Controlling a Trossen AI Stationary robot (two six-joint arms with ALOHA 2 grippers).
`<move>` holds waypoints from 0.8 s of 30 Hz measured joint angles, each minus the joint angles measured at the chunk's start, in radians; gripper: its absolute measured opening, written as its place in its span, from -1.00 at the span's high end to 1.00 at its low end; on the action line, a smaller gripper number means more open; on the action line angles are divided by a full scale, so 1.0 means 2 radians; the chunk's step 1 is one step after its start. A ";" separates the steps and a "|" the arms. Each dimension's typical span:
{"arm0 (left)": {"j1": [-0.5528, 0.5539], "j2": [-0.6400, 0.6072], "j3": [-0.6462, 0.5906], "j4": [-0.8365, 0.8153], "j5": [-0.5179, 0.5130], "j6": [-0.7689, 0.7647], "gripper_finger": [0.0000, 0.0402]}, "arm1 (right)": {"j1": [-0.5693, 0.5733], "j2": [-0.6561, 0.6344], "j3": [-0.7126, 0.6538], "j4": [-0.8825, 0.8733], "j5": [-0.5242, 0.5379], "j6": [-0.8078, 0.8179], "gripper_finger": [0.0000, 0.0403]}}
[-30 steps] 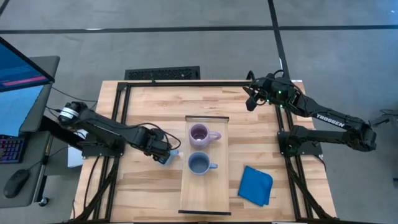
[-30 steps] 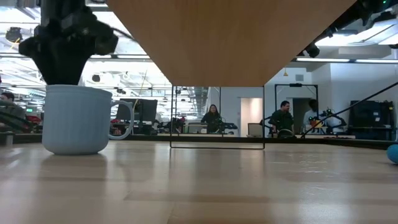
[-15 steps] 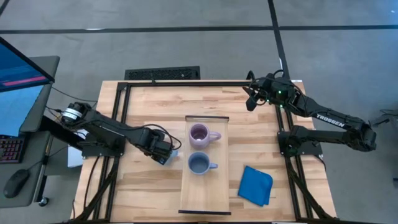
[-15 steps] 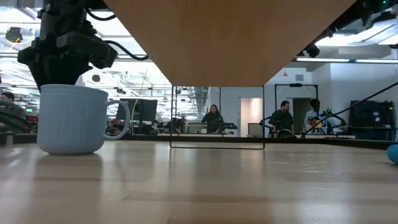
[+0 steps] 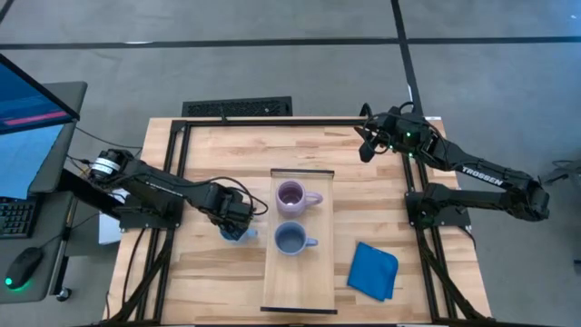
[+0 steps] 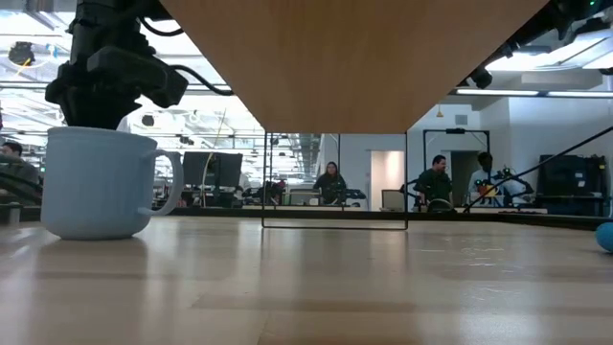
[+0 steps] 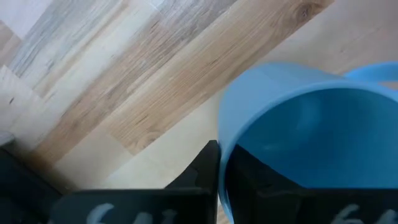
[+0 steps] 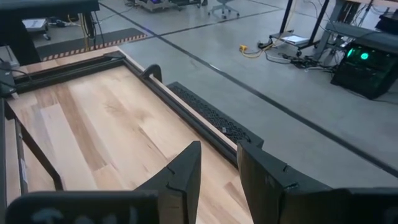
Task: Stack small to large cups/mugs on shelf
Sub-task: Put the light blue mug on the shelf
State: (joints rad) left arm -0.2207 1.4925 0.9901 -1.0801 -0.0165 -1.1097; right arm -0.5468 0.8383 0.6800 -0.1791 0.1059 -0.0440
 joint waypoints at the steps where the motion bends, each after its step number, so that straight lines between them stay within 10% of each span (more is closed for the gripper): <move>1: 0.000 0.000 0.000 0.000 0.000 0.000 0.98 | 0.000 0.000 0.000 0.000 0.000 -0.005 0.37; 24: 0.000 0.000 0.000 -0.001 0.003 0.000 0.98 | 0.000 0.000 0.000 0.000 0.000 -0.008 0.37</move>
State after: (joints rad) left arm -0.2207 1.4920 0.9901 -1.0823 -0.0097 -1.1099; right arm -0.5468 0.8383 0.6800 -0.1791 0.1059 -0.0608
